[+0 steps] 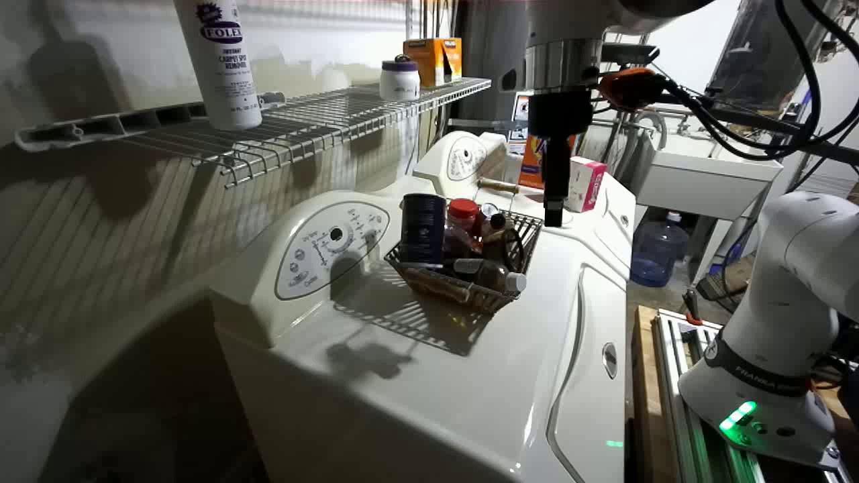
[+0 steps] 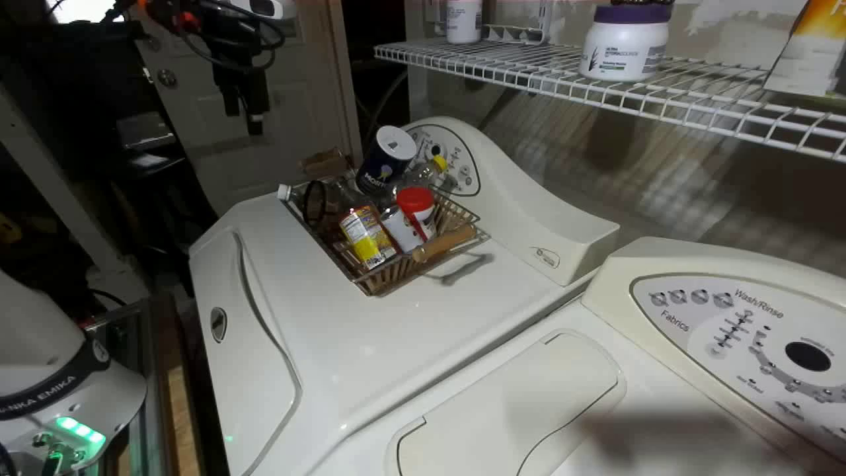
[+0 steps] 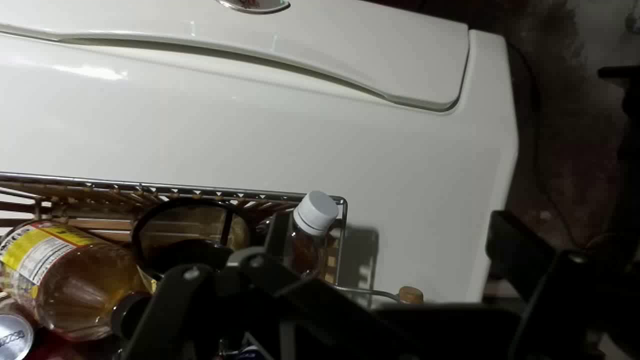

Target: Put the vinegar bottle on the bottom shelf.

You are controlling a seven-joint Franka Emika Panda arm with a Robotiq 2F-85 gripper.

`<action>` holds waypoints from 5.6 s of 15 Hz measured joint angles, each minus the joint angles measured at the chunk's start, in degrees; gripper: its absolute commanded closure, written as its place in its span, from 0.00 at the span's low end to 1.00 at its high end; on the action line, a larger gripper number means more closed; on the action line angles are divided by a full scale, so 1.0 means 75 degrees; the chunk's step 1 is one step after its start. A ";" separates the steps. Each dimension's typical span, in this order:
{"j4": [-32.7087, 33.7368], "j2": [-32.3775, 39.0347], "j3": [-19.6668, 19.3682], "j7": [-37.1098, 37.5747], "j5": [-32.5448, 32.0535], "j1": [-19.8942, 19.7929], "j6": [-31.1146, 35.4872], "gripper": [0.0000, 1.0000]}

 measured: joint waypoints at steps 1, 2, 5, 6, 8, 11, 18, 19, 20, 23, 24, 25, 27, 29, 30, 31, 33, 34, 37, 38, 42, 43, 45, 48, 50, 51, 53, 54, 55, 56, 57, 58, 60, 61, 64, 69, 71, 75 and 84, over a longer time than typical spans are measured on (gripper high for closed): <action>0.0000 0.0000 0.0000 0.0000 0.0000 0.0000 0.0000 0.00; 0.0000 0.0000 0.0000 0.0000 0.0000 0.0000 0.0000 0.00; 0.0000 0.0000 0.0000 0.0000 0.0000 0.0000 0.0000 0.00; 0.0000 0.0000 0.0000 0.0000 0.0000 0.0000 0.0000 0.00; 0.0000 0.0000 0.0000 0.0000 0.0000 -0.0001 0.0000 0.00; 0.0081 -0.0002 0.0110 0.0255 -0.0357 -0.0076 -0.0146 0.00; 0.0971 0.0092 0.0894 0.2213 -0.2244 -0.0351 -0.1314 0.00; 0.1079 0.0175 0.0997 0.2483 -0.2524 -0.0393 -0.1406 0.00; 0.1175 0.0290 0.1065 0.2665 -0.2728 -0.0419 -0.1449 0.00; 0.1362 0.0643 0.1111 0.2831 -0.2925 -0.0473 -0.1459 0.00; 0.1400 0.0703 0.1111 0.2839 -0.2931 -0.0485 -0.1465 0.00; 0.1431 0.0735 0.1111 0.2844 -0.2933 -0.0489 -0.1478 0.00; 0.1446 0.0742 0.1111 0.2849 -0.2935 -0.0489 -0.1486 0.00; 0.1451 0.0742 0.1112 0.2852 -0.2935 -0.0489 -0.1489 0.00; 0.1451 0.0742 0.1112 0.2852 -0.2935 -0.0489 -0.1490 0.00; 0.1452 0.0742 0.1112 0.2852 -0.2935 -0.0489 -0.1490 0.00; 0.1437 0.0748 0.1105 0.2852 -0.2935 -0.0469 -0.1489 0.00; 0.1423 0.0767 0.1110 0.2866 -0.2935 -0.0464 -0.1484 0.00; 0.1418 0.0947 0.1159 0.3178 -0.3039 -0.0462 -0.1273 0.00; 0.1419 0.1029 0.1182 0.3328 -0.3124 -0.0462 -0.1177 0.00; 0.1421 0.1310 0.1216 0.3850 -0.3502 -0.0460 -0.0892 0.00; 0.1422 0.1363 0.1216 0.3957 -0.3583 -0.0460 -0.0842 0.00; 0.1421 0.1437 0.1216 0.4128 -0.3685 -0.0460 -0.0785 0.00; 0.1420 0.1453 0.1204 0.4144 -0.3690 -0.0452 -0.0785 0.00; 0.1420 0.1453 0.1203 0.4144 -0.3690 -0.0448 -0.0785 0.00; 0.1420 0.1453 0.1203 0.4144 -0.3690 -0.0448 -0.0785 0.00; 0.1420 0.1453 0.1203 0.4144 -0.3690 -0.0447 -0.0785 0.00; 0.1420 0.1453 0.1203 0.4144 -0.3690 -0.0447 -0.0785 0.00; 0.1420 0.1453 0.1203 0.4144 -0.3690 -0.0447 -0.0785 0.00; 0.1420 0.1453 0.1203 0.4144 -0.3690 -0.0447 -0.0785 0.00; 0.1420 0.1453 0.1203 0.4144 -0.3690 -0.0447 -0.0785 0.00; 0.1420 0.1453 0.1203 0.4144 -0.3690 -0.0447 -0.0785 0.00; 0.1420 0.1453 0.1203 0.4144 -0.3690 -0.0447 -0.0785 0.00; 0.1420 0.1453 0.1203 0.4144 -0.3690 -0.0447 -0.0785 0.00; 0.1420 0.1453 0.1203 0.4144 -0.3690 -0.0447 -0.0785 0.00; 0.1420 0.1453 0.1203 0.4144 -0.3690 -0.0446 -0.0785 0.00; 0.1420 0.1454 0.1203 0.4161 -0.3728 -0.0447 -0.0790 0.00; 0.1445 0.1541 0.1208 0.4344 -0.4297 -0.0448 -0.0792 0.00; 0.1891 0.2505 0.1003 0.4649 -0.4914 -0.0462 -0.0798 0.00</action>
